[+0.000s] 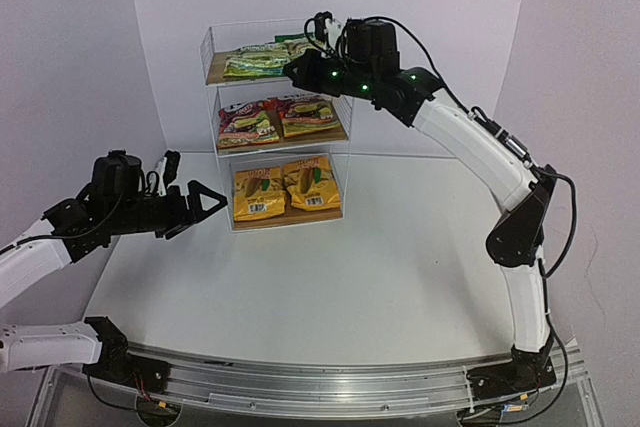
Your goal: Place and organize the candy bags onto the shelf
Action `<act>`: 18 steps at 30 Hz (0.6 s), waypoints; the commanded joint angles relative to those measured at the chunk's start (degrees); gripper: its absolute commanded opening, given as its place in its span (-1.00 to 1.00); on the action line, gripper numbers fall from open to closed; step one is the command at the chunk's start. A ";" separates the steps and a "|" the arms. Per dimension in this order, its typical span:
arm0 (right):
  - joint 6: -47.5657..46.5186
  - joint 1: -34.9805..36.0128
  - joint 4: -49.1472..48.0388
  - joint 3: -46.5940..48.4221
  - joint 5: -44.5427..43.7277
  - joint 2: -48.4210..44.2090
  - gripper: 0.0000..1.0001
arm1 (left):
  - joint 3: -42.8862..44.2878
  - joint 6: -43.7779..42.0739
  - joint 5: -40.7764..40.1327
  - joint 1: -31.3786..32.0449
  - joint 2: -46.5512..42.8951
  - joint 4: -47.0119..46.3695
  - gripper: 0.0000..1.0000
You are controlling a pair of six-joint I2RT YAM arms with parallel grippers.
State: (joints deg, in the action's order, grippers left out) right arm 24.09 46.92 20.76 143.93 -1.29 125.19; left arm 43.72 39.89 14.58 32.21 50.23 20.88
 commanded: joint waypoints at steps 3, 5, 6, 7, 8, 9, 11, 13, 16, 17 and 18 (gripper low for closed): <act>0.41 0.12 -1.79 6.99 0.55 3.47 -1.00 | -0.76 -1.26 1.91 0.05 1.16 -3.47 0.99; 0.95 0.17 -1.94 7.64 0.81 4.16 -1.00 | -0.81 -1.30 1.86 0.05 1.18 -3.48 0.99; 1.03 0.16 -1.95 7.74 0.77 4.41 -1.00 | -0.76 -1.31 1.79 0.03 1.23 -3.44 0.99; 1.08 0.15 -1.95 7.69 0.60 4.44 -1.00 | -0.79 -1.33 1.83 0.08 1.26 -3.51 0.99; 1.01 0.15 -1.97 7.75 0.40 4.56 -1.00 | -0.74 -1.36 1.85 0.06 1.29 -3.56 0.99; 0.94 0.12 -1.97 7.93 0.41 4.85 -1.00 | -0.70 -1.37 1.93 0.02 1.32 -3.51 0.99; 1.02 0.12 -1.96 8.30 1.14 5.29 -1.00 | -0.53 -1.54 2.10 0.05 1.54 -3.53 0.99; 1.42 0.16 -1.86 8.70 3.14 5.93 -1.00 | -0.53 -1.60 2.20 0.06 1.88 -3.53 0.99; 2.87 0.06 -1.81 8.89 7.72 6.52 -1.00 | -0.45 -1.67 2.55 0.05 2.47 -3.79 0.99; 3.31 0.05 -1.81 8.98 9.68 6.55 -1.00 | -0.43 -1.69 2.76 0.05 2.67 -3.86 0.99; 3.63 0.07 -1.77 9.14 11.67 6.52 -1.00 | -0.44 -1.66 2.91 0.05 2.86 -3.92 0.99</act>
State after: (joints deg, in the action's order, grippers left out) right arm 25.72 46.80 20.20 150.63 2.02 130.41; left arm 42.96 39.16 16.40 32.21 52.28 19.41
